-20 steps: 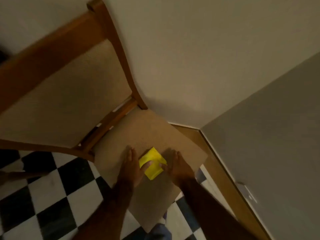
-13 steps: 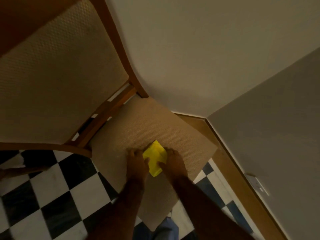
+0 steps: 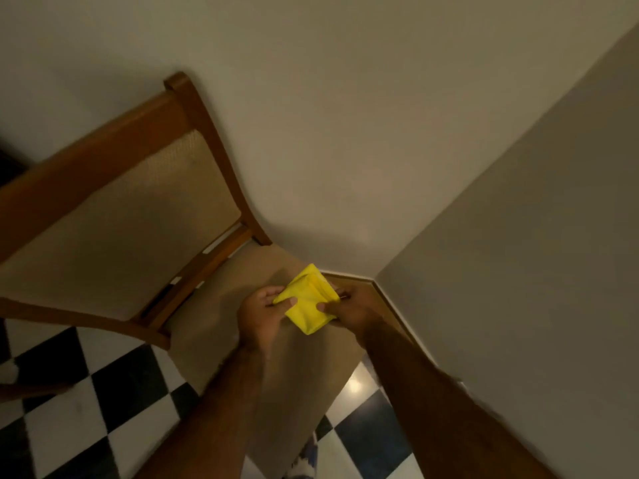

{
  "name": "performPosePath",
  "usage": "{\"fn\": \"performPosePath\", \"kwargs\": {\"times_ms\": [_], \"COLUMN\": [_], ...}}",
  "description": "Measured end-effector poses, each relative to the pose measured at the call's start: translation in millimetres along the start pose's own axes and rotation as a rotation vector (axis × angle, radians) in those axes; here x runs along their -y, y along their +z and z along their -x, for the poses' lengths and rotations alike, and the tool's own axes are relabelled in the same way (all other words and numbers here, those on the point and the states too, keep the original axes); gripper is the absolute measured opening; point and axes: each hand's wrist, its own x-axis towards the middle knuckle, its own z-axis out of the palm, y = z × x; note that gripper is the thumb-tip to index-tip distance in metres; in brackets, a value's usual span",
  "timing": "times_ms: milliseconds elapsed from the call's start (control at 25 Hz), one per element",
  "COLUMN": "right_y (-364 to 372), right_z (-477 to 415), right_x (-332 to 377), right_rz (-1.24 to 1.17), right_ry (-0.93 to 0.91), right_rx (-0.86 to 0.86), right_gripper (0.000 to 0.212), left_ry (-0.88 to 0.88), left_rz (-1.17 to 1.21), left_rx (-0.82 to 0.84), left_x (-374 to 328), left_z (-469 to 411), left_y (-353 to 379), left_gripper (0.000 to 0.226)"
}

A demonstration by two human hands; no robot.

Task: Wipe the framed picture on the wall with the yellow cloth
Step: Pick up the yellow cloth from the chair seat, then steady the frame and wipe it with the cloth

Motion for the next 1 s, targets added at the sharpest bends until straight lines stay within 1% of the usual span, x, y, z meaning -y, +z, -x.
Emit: {"fn": "performPosePath", "kwargs": {"times_ms": [80,200,280,480,560,680,800,920,1000], "right_y": [-30.8,-85.4,-128.9,-236.0,-270.3,-311.1,-352.5,-394.5,-416.6], "right_z": [36.3,99.8,149.2,296.0,359.5,453.7,556.6,660.9,722.4], "right_x": [36.0,93.5,133.3,224.7,256.1,296.2,334.3,364.8,379.0], "right_rz": [-0.121,-0.153,-0.173,-0.214,-0.233,-0.224,-0.213,-0.164,-0.096], "right_ry": [-0.048,-0.181,-0.281,-0.531,-0.633,-0.785,-0.926,-1.072,-1.162], "right_rx": [-0.026,-0.117,-0.177,-0.347,-0.409,-0.543,-0.662,-0.795,-0.931], "right_gripper": [0.023,0.033,0.034,0.036,0.036,0.041,0.04,0.036,0.041], "left_ry": [0.066,0.168,0.24,0.516,0.621,0.818,0.984,1.132,1.228], "left_rz": [0.154,0.402,0.489,0.572,0.622,0.695,0.782,0.835,0.865], "left_rx": [-0.001,0.064,0.118,0.276,0.319,0.302,0.285,0.337,0.378], "left_x": [-49.7,-133.0,-192.6,-356.0,-417.9,-497.7,-580.9,-661.7,-707.3], "left_z": [25.9,72.7,107.5,220.0,274.6,356.6,448.3,544.5,601.9], "left_y": [13.0,38.9,54.9,84.0,94.0,109.3,114.8,110.5,107.5], "left_gripper": [0.023,0.021,0.023,0.021,0.026,0.025,0.025,0.026,0.027]}}
